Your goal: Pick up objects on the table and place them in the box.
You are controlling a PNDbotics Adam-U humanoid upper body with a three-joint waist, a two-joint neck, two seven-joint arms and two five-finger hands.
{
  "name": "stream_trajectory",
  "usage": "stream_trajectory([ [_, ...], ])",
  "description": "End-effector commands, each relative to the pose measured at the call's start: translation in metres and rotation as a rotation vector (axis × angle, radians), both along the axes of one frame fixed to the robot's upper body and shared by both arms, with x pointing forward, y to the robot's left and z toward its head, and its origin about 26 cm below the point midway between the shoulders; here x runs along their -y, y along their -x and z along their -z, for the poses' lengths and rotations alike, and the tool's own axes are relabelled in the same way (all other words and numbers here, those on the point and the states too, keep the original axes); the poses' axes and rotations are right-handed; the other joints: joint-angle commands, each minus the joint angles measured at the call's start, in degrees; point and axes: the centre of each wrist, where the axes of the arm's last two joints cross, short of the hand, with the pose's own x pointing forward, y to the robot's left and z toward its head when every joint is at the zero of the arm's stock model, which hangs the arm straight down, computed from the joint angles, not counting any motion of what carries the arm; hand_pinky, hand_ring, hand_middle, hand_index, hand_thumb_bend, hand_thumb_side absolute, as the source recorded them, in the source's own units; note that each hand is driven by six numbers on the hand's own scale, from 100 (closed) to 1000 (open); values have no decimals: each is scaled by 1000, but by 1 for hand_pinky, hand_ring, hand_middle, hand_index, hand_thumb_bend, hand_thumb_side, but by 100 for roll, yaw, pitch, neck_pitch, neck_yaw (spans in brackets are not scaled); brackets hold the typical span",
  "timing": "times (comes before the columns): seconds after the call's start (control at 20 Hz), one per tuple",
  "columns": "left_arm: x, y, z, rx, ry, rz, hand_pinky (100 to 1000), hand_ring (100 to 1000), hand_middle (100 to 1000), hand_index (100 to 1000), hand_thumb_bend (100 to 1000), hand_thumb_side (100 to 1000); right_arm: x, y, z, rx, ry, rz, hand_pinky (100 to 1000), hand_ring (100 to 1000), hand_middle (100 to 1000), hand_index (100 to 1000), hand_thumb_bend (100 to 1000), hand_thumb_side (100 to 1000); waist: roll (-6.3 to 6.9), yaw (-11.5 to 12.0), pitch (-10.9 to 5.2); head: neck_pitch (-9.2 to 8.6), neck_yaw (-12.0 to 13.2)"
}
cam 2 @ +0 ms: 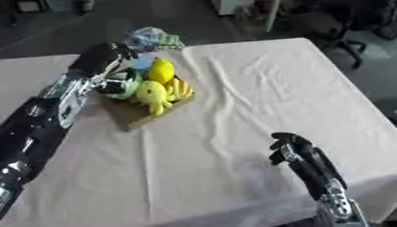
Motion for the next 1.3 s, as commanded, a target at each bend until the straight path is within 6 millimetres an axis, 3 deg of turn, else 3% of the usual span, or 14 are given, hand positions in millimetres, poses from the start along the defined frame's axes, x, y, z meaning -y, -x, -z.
stream_trajectory([
  [0.05, -29, 15, -59, 115, 211, 54, 654, 565, 559, 751, 100, 368, 8, -3, -9, 32, 15, 22, 510, 528, 550, 753, 100, 601, 32, 42, -13, -20, -114],
  [0.15, -52, 42, -84, 149, 391, 131, 650, 562, 555, 748, 100, 421, 12, -3, -10, 37, 24, 39, 510, 528, 550, 752, 100, 601, 79, 117, -1, -20, -178],
  [0.3, -83, 91, -87, 119, 678, 206, 622, 542, 532, 733, 100, 584, 17, -4, -13, 47, 34, 54, 511, 528, 550, 752, 100, 602, 149, 296, 35, -20, -256],
  [0.45, -102, 129, -59, 25, 941, 179, 605, 530, 521, 728, 100, 740, 19, -6, -17, 64, 39, 62, 511, 528, 550, 753, 100, 594, 174, 482, 67, -20, -302],
  [0.55, -108, 147, -39, -41, 1064, 147, 601, 527, 519, 727, 100, 775, 20, -7, -19, 72, 41, 67, 511, 528, 550, 753, 100, 587, 175, 575, 72, -20, -302],
  [0.65, -113, 163, -12, -110, 1160, 80, 597, 524, 516, 725, 100, 867, 21, -8, -20, 78, 39, 74, 510, 528, 550, 752, 100, 583, 161, 669, 70, -20, -277],
  [0.9, -105, 189, 42, -255, 1295, -43, 596, 525, 515, 724, 100, 994, 24, -6, -19, 79, 35, 87, 509, 526, 548, 750, 100, 580, 129, 806, 22, -20, -116],
  [1.3, -91, 202, 76, -375, 1318, -96, 591, 524, 510, 715, 100, 1000, 28, -1, -13, 77, 1, 137, 506, 523, 544, 747, 100, 579, 56, 857, -24, -20, 4],
])
